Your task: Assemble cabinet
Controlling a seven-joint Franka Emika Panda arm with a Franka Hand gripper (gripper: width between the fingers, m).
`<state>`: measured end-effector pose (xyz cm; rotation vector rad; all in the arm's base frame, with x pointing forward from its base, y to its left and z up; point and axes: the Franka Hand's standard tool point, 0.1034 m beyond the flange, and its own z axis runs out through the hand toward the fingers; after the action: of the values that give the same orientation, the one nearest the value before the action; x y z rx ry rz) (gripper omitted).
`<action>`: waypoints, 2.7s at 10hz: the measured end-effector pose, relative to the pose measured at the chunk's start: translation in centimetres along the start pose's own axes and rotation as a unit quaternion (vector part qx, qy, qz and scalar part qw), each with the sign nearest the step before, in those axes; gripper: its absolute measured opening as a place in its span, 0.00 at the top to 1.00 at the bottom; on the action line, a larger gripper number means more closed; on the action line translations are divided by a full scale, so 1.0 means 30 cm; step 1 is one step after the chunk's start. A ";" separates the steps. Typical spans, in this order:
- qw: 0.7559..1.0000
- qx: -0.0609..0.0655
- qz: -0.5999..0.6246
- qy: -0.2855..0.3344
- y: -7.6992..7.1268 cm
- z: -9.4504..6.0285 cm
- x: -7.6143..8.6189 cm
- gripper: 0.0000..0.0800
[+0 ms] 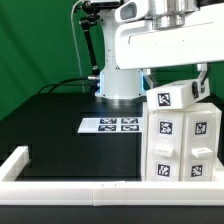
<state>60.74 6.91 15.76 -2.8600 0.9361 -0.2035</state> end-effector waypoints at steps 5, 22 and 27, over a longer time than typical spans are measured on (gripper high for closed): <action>0.976 0.003 0.218 -0.003 0.002 0.001 0.001 0.29; 0.747 0.023 0.660 -0.082 -0.012 -0.080 -0.037 0.00; 0.864 0.019 0.495 -0.095 -0.048 -0.092 -0.032 0.00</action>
Offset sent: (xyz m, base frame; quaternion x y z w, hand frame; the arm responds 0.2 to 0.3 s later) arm 0.0000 0.0000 0.0000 0.0000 0.0000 0.1938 0.9810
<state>60.34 8.42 18.61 -1.9403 2.1108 0.1653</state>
